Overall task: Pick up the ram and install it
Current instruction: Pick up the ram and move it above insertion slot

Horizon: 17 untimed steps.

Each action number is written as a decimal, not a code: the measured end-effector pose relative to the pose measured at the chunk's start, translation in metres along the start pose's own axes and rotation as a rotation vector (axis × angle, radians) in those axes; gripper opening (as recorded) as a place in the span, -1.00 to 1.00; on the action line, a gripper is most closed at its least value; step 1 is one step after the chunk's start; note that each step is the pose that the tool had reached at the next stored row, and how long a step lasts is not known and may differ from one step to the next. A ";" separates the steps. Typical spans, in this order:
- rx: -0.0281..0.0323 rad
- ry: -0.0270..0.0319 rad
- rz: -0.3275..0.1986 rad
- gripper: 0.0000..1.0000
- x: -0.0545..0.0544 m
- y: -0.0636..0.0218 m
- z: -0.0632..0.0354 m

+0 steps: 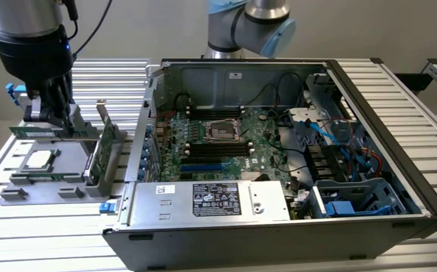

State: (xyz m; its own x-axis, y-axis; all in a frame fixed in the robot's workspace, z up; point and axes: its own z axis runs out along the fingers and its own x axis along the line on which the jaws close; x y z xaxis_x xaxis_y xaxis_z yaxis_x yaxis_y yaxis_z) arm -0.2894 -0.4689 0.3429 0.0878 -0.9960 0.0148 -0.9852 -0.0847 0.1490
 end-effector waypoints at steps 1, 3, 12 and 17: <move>-0.0001 0.0002 0.000 -0.73 0.000 -0.0021 -0.0029; 0.0000 0.0000 0.000 -0.73 0.000 -0.0071 -0.0077; 0.0000 0.0000 0.000 -0.73 -0.001 -0.0331 -0.0268; 0.0000 0.0000 0.000 -0.73 -0.002 -0.0492 -0.0353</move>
State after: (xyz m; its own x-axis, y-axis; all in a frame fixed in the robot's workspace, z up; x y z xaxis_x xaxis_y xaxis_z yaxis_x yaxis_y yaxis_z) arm -0.2359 -0.4618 0.3705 0.0878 -0.9960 0.0148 -0.9852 -0.0846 0.1490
